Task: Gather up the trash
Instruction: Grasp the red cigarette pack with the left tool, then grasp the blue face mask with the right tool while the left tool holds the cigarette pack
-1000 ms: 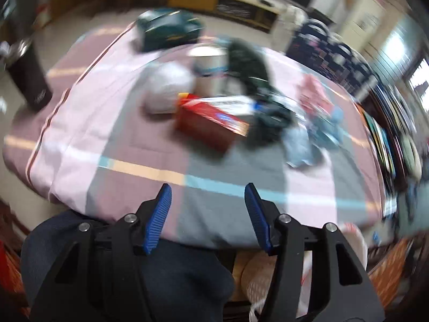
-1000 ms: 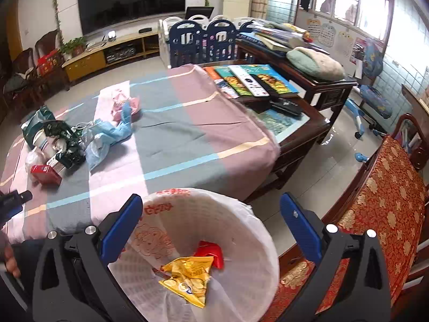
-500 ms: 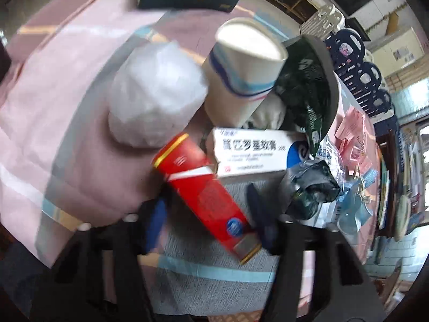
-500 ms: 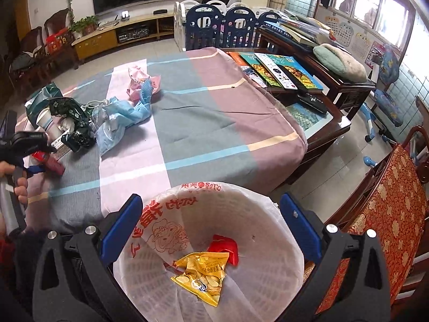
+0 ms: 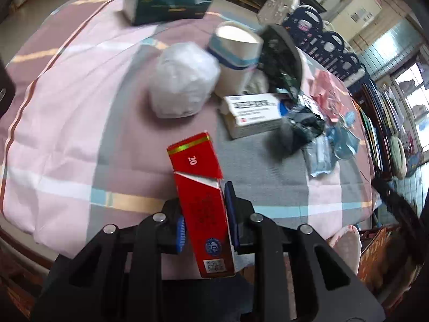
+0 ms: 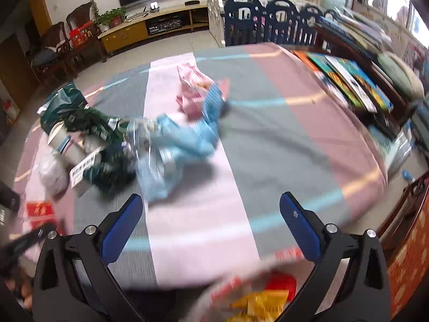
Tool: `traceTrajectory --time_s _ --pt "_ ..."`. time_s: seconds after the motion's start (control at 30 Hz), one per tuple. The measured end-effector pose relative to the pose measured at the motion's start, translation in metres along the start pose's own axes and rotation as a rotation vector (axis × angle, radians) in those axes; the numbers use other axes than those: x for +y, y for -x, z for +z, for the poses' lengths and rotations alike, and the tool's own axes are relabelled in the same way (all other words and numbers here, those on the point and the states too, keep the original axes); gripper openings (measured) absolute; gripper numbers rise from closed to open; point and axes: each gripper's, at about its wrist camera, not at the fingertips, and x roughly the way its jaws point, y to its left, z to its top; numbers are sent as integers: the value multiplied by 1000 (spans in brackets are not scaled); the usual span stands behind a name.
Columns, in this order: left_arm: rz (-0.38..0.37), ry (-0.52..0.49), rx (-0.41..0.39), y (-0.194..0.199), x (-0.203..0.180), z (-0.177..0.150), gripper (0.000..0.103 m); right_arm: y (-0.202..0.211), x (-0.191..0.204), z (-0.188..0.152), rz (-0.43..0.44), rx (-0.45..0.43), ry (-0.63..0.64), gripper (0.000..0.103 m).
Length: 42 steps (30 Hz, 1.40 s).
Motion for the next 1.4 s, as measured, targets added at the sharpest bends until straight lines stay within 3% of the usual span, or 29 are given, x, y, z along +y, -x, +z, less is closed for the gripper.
traceTrajectory --time_s 0.03,0.17,0.2,0.23,0.3,0.37,0.47,0.53,0.6,0.7,0.77,0.87,0.93,1.0,1.07,1.13,1.27,1.4 --pt "16 20 1 2 6 -2 43 -8 11 9 -27 -15 35 100" --pt "101 108 20 6 33 -9 60 -53 50 32 -141 -8 204 100" --pt "101 120 18 11 42 -13 64 -62 53 33 -153 14 217 87" --pt "102 132 15 14 45 -14 67 -68 52 32 -143 38 220 56" --pt "111 143 4 21 49 -19 73 -70 45 28 -92 90 199 29" --pt "123 135 -7 24 48 -20 73 -58 35 20 -30 97 153 24" --pt "141 106 -6 22 37 -21 79 -27 21 4 96 113 77 23" --pt "150 83 6 14 26 -21 82 -14 10 -9 233 162 11 24" --pt "170 64 22 4 17 -23 82 -12 2 -19 362 224 -48 24" --pt "194 38 39 -5 7 -25 82 -30 -12 -29 487 333 -157 25" --pt "209 15 41 -5 1 -27 82 -42 -26 -31 453 356 -223 30" --pt "212 -1 34 -2 -3 -29 82 -43 -45 -31 384 317 -283 43" --pt "227 -11 28 -1 -4 -29 82 -37 -54 -30 345 286 -296 64" --pt "243 -17 27 -2 -5 -29 82 -31 -56 -27 261 233 -261 71" --pt "250 -18 27 -3 -5 -30 82 -20 -48 -28 173 173 -189 74" --pt "254 -25 23 -4 -7 -29 82 -17 -41 -30 150 144 -123 77" --pt "268 -34 33 -6 -9 -30 82 -30 -8 -35 96 165 57 77" --pt "278 -48 35 -7 -14 -34 82 -58 -7 -30 4 188 66 77"
